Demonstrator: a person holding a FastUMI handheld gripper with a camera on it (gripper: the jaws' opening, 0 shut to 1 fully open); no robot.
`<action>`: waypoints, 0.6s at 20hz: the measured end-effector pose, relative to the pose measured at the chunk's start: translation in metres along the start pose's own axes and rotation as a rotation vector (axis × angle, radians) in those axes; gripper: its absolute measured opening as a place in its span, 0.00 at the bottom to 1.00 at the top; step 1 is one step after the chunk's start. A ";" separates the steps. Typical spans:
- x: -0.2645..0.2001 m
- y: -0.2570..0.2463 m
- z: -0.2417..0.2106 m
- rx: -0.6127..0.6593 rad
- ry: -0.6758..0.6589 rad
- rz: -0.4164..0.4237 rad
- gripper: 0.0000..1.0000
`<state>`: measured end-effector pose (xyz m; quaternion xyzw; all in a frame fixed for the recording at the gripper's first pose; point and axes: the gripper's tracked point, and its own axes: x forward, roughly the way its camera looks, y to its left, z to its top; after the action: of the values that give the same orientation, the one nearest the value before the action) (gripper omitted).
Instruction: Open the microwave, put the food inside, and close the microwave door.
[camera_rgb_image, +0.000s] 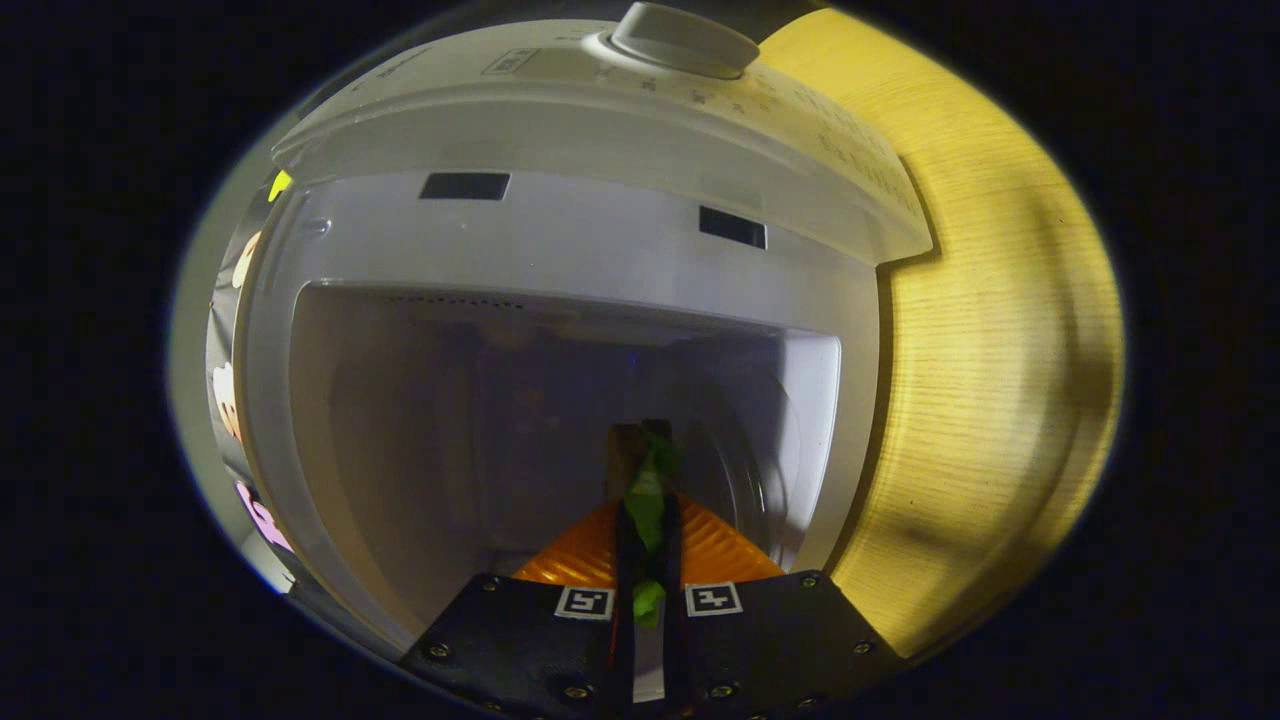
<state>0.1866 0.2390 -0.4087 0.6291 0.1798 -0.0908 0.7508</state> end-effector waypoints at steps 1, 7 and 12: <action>0.001 0.001 -0.002 -0.004 0.004 0.001 0.12; 0.003 -0.004 -0.004 0.068 0.073 -0.014 0.26; -0.019 0.002 0.000 -0.068 0.112 0.027 0.62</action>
<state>0.1702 0.2378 -0.3995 0.6095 0.2161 -0.0389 0.7617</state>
